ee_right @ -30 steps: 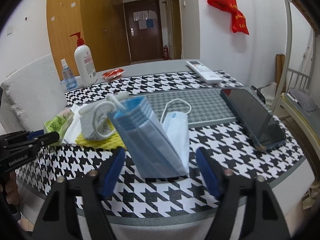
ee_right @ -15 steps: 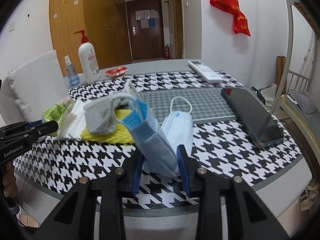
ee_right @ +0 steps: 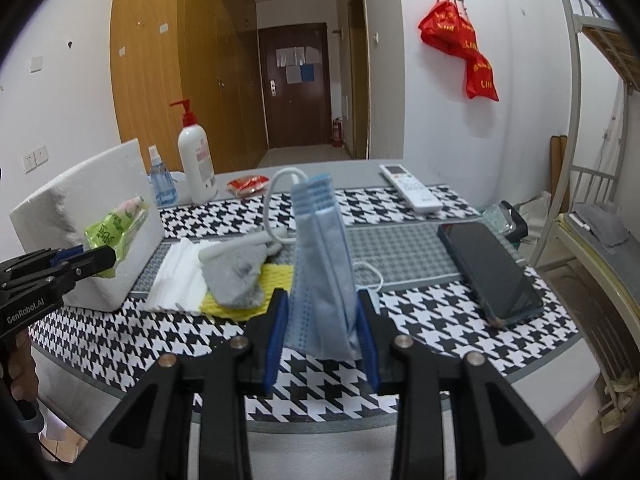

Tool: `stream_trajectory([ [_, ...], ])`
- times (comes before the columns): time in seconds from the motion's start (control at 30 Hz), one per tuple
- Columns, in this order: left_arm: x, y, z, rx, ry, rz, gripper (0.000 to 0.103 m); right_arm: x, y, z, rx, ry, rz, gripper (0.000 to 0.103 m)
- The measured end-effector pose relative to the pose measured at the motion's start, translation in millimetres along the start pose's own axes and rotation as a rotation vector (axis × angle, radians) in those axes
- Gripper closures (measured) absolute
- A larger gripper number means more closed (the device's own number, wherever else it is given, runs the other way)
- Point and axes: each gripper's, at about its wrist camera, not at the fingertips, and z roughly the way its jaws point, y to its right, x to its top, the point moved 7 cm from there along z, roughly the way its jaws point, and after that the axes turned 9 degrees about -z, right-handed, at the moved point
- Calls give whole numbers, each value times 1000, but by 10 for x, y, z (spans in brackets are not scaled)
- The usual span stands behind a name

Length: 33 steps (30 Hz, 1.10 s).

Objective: Organize soft objects
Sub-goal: 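Lift the snack bag with the left tool while the right tool carries the mask toward the foam box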

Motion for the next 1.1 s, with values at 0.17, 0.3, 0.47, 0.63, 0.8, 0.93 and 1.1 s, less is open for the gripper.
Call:
stream_trajectory([
  [0.17, 34, 23, -122, -24, 33, 4, 81, 58, -12, -57, 7, 15, 7, 77],
  [0.3, 92, 12, -187, -23, 53, 3, 81, 122, -44, -111, 9, 30, -10, 78],
  [0.47, 161, 18, -239, -28, 63, -1, 81, 239, -52, -189, 9, 57, -20, 79],
  [0.63, 246, 33, -330, -29, 88, 8, 81, 346, -58, -254, 7, 76, -31, 81],
  [0.8, 346, 64, -383, -30, 107, 14, 81, 447, -82, -315, 12, 100, -36, 81],
  [0.93, 405, 71, -449, -30, 124, 21, 81, 506, -92, -358, 13, 116, -40, 81],
  [1.1, 495, 44, -539, -17, 146, 25, 81, 575, -130, -374, 15, 130, -50, 81],
])
